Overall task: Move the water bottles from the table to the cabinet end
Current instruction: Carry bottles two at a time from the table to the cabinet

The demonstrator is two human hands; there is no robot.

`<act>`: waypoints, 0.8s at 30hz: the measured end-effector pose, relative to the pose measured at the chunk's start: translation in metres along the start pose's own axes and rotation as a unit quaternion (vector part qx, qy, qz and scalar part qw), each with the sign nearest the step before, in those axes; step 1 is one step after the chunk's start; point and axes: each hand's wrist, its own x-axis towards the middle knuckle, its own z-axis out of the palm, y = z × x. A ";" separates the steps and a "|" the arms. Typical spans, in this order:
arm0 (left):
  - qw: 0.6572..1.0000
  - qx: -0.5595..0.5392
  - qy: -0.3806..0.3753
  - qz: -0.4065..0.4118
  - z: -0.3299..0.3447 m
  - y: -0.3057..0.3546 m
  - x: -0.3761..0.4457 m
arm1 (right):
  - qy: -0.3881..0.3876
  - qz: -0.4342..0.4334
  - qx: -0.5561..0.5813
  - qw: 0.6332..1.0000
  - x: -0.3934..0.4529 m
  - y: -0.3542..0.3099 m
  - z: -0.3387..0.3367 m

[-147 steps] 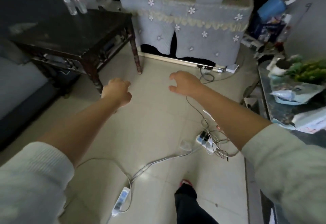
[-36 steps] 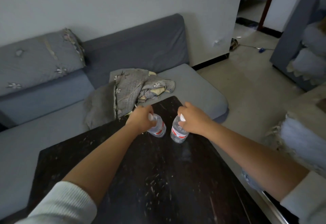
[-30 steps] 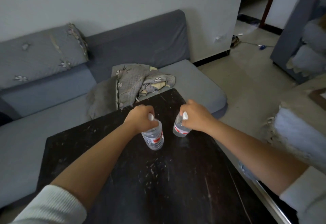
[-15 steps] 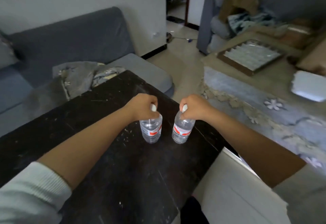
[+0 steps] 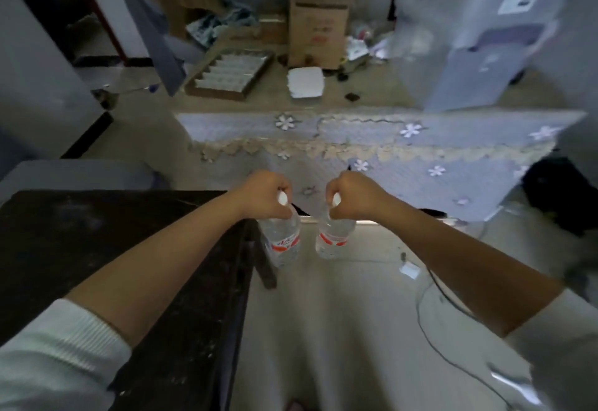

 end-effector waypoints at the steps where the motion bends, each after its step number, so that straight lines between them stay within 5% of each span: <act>1: 0.999 0.016 -0.017 0.027 0.008 0.019 0.008 | 0.006 0.016 0.003 1.000 -0.018 0.019 -0.004; 6: 0.970 0.097 -0.097 0.203 0.053 0.131 0.041 | 0.037 0.086 0.002 0.996 -0.126 0.114 -0.023; 14: 0.876 0.158 -0.196 0.412 0.134 0.334 0.077 | 0.107 0.282 -0.006 0.953 -0.305 0.229 -0.036; 24: 0.682 0.266 -0.238 0.638 0.243 0.563 0.059 | 0.157 0.579 0.066 0.798 -0.501 0.281 -0.023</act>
